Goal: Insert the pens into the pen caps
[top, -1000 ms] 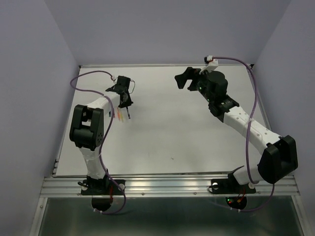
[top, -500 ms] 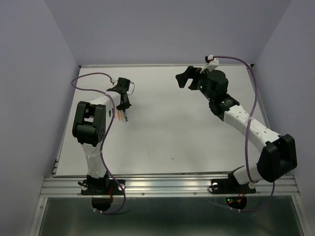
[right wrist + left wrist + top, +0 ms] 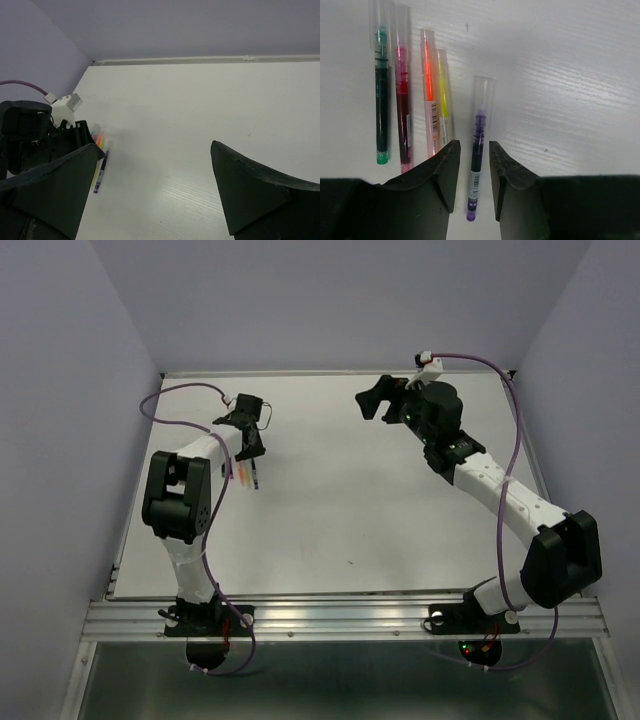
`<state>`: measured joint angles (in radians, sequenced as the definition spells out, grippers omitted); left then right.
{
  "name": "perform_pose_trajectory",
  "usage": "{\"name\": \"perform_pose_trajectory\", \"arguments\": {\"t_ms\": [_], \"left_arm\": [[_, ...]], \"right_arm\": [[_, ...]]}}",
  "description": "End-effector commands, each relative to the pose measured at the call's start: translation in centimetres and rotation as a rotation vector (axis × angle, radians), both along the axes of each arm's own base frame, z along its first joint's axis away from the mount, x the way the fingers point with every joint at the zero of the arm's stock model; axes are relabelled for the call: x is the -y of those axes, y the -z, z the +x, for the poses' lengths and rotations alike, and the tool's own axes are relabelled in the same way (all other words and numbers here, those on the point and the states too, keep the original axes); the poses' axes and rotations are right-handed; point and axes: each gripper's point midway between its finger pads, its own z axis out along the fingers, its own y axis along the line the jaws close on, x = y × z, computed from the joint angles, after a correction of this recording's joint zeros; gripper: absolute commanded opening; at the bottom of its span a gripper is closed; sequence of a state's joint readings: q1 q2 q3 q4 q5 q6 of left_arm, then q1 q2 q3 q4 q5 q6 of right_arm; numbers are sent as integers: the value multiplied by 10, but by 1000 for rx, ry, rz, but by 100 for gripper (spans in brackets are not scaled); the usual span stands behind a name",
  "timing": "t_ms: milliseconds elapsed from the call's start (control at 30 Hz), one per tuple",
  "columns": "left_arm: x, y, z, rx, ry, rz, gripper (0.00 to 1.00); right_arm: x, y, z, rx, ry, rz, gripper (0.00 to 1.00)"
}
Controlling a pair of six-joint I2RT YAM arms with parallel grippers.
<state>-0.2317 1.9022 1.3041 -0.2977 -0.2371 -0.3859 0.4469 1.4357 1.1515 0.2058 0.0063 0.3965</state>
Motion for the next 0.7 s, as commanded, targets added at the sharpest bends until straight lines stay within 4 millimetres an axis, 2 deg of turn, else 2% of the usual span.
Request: {"name": "perform_pose_trajectory", "arguments": {"t_ms": [0, 33, 100, 133, 200, 233, 267, 300, 333, 367, 400, 433, 467, 533, 567, 633, 667], "left_arm": [[0, -57, 10, 129, -2, -30, 41], [3, -76, 10, 171, 9, -52, 41], [6, -102, 9, 232, 17, -75, 41], [6, -130, 6, 300, 19, -97, 42], [8, -163, 1, 391, 21, -128, 45], [7, -182, -3, 443, 21, -145, 53], [6, -212, -12, 537, 27, -168, 59], [4, -225, -18, 582, 25, -175, 62], [2, -239, -25, 628, 27, -181, 71], [-5, -257, -40, 692, 16, -185, 77], [-9, -267, -45, 733, 3, -186, 88], [-14, -276, -52, 766, -13, -184, 94], [-23, -285, -63, 808, -44, -175, 99], [-36, -290, -74, 840, -117, -163, 99], [-51, -291, -83, 863, -210, -156, 99], [-62, -290, -92, 878, -288, -154, 99], [-69, -289, -99, 895, -334, -159, 99]], "right_arm": [[-3, -33, 0, 63, -21, 39, 100], [-2, -32, 0, 62, -16, 38, 100], [5, -33, 2, 64, 26, 37, 100], [9, -32, 3, 59, 45, 34, 100], [26, -29, 9, 47, 134, 37, 100], [34, -25, 9, 31, 181, 44, 100], [53, -19, 12, 17, 266, 48, 100], [62, -14, 11, 2, 307, 72, 100], [79, -2, 6, -18, 354, 69, 100], [93, 5, 4, -29, 411, 67, 100], [105, 13, -3, -44, 447, 64, 100], [113, 17, -8, -53, 481, 52, 100], [135, 26, -13, -73, 569, 17, 100], [159, 36, -25, -92, 663, -16, 100], [176, 44, -40, -104, 734, -40, 100], [188, 49, -54, -109, 776, -49, 100], [198, 55, -69, -109, 805, -56, 100]]}}
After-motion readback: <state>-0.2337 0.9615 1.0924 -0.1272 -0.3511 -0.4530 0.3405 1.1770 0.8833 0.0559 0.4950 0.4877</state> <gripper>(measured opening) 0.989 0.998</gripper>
